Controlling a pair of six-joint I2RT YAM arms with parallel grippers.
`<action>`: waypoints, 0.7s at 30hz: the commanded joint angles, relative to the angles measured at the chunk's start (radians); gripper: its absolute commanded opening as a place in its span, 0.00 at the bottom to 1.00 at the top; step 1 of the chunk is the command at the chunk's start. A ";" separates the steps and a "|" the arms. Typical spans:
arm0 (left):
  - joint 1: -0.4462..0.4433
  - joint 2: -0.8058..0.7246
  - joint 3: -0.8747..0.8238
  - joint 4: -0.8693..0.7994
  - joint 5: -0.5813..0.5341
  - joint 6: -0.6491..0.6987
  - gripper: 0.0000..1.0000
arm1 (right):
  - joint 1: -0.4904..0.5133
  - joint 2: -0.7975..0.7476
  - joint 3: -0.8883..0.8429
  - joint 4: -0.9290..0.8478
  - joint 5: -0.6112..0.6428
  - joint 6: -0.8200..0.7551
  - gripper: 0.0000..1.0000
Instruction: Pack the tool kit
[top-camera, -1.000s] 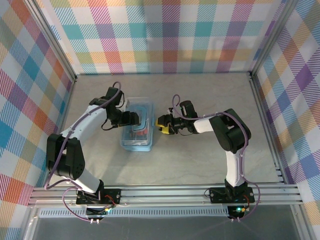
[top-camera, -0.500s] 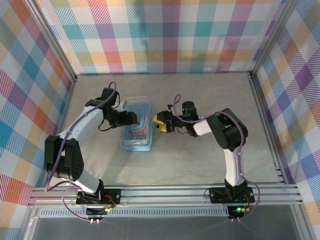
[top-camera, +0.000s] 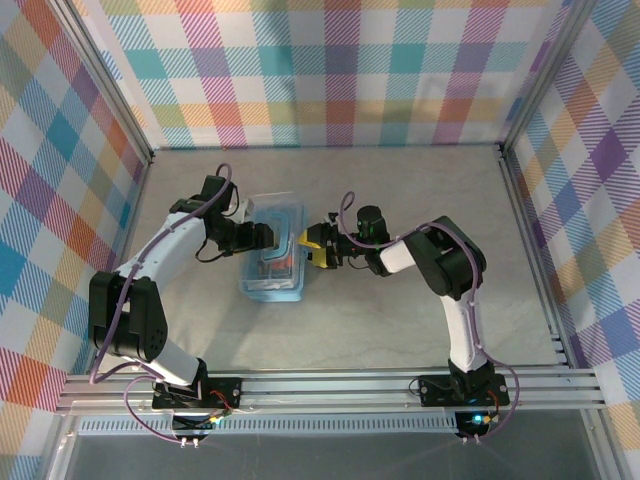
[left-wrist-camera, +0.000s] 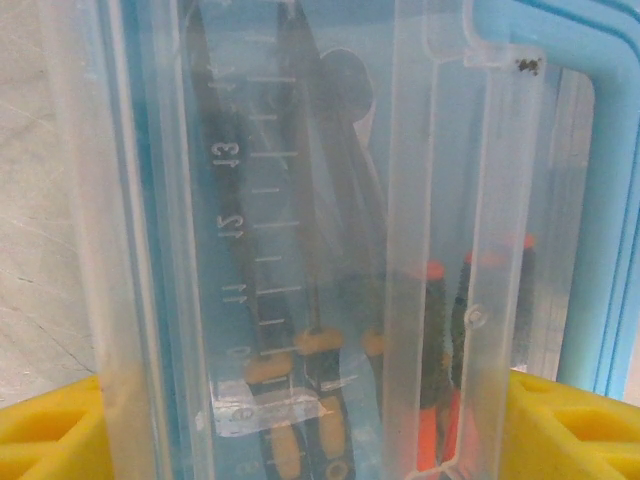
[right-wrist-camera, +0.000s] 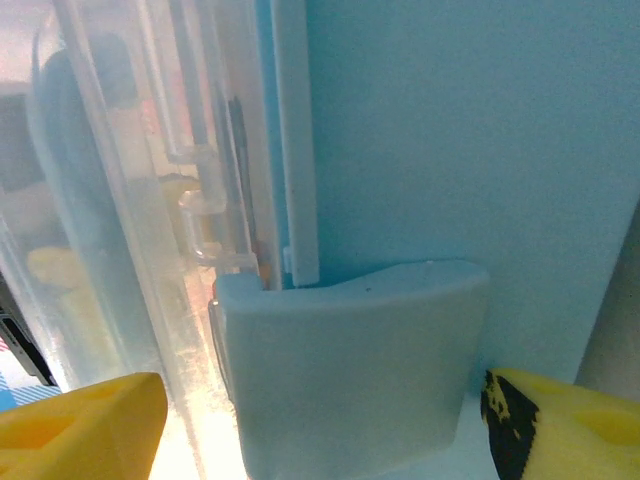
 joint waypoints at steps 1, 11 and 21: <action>0.008 0.108 -0.099 -0.095 0.001 -0.041 0.64 | 0.016 0.022 0.013 0.133 0.009 0.063 0.83; 0.008 0.108 -0.100 -0.105 -0.030 -0.033 0.64 | 0.012 -0.049 -0.020 0.164 0.017 0.092 0.81; 0.008 0.106 -0.099 -0.120 -0.056 -0.027 0.64 | -0.008 -0.097 -0.038 0.147 0.012 0.081 0.80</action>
